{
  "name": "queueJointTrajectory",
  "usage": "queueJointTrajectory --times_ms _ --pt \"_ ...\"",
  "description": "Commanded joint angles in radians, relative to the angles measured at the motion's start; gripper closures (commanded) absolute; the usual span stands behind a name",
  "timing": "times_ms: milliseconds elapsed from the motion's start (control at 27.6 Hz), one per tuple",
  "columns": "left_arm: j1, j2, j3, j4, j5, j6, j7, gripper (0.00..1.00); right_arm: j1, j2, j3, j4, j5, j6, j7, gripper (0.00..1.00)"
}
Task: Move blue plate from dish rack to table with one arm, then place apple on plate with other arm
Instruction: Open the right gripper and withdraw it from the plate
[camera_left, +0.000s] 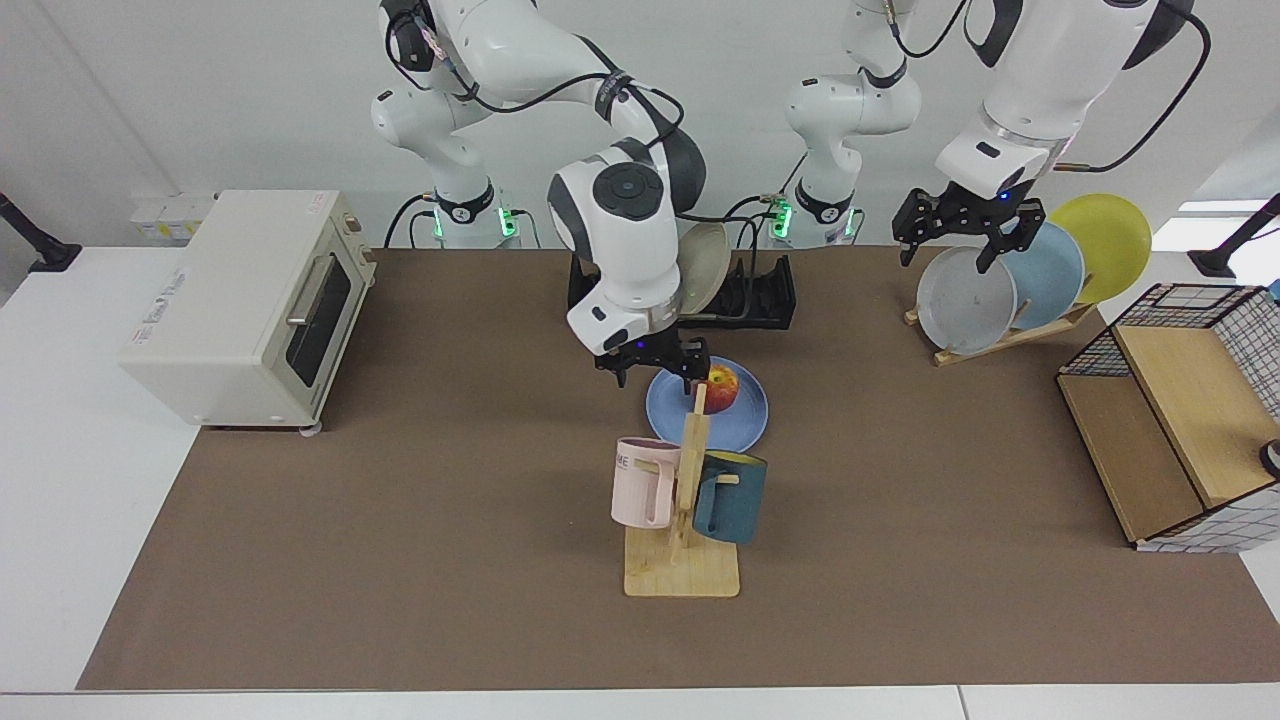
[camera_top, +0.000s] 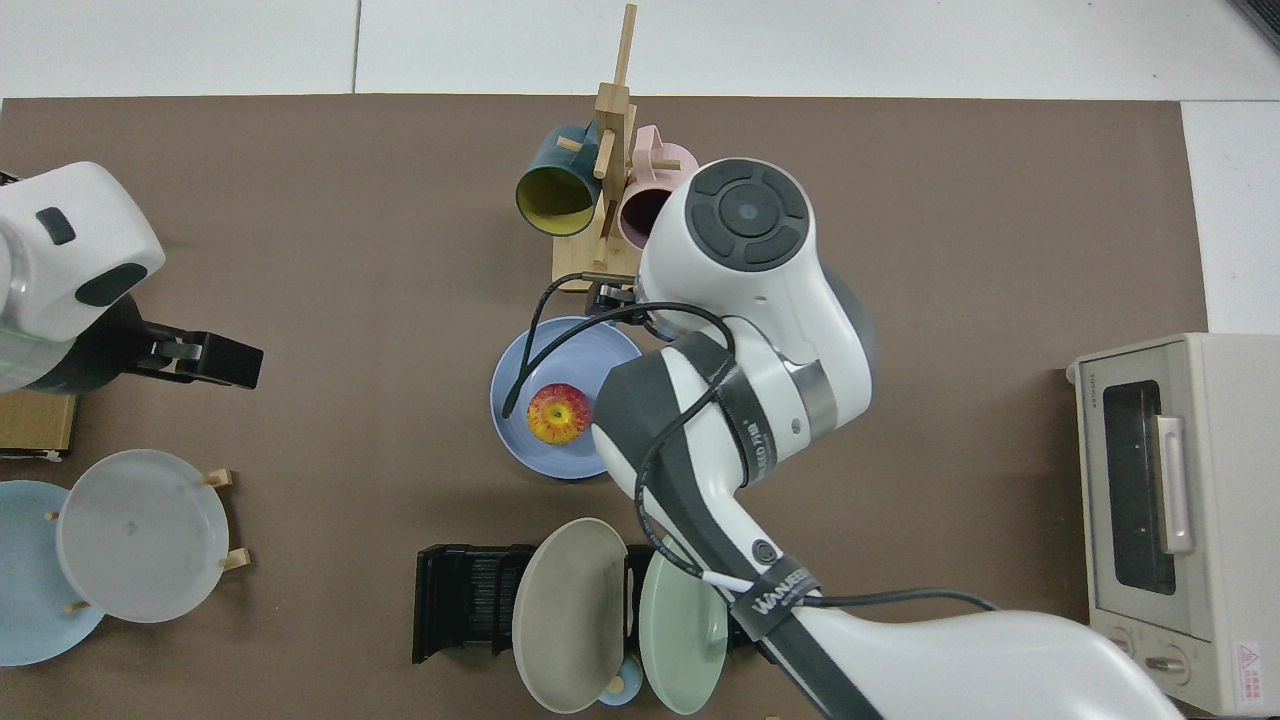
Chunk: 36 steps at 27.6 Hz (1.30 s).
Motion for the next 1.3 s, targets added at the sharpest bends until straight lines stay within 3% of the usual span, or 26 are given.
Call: queueJointTrajectory --times_ms 0,181,398,579,977,1267 --pt "0.004 -0.002 0.001 0.016 0.007 -0.021 0.000 0.00 -0.079 -0.083 0.012 -0.093 -0.004 -0.005 -0.181 0.00" --pt "0.004 -0.002 0.001 0.016 0.007 -0.021 0.000 0.00 -0.151 -0.136 0.011 -0.164 -0.007 -0.001 -0.352 0.00" --pt "0.004 -0.002 0.002 0.016 0.007 -0.021 0.000 0.00 -0.231 -0.163 0.011 -0.192 -0.066 -0.001 -0.478 0.00" --pt "0.004 -0.002 0.001 0.016 0.007 -0.021 0.000 0.00 -0.286 -0.173 0.011 -0.196 -0.106 -0.002 -0.567 0.00" --pt "0.004 0.000 0.001 0.016 0.007 -0.021 0.000 0.00 -0.445 -0.210 0.012 -0.183 -0.105 0.007 -0.804 0.00" --pt "0.004 -0.002 0.001 0.016 0.007 -0.021 0.000 0.00 -0.524 -0.264 0.011 -0.146 -0.106 -0.061 -0.818 0.00"
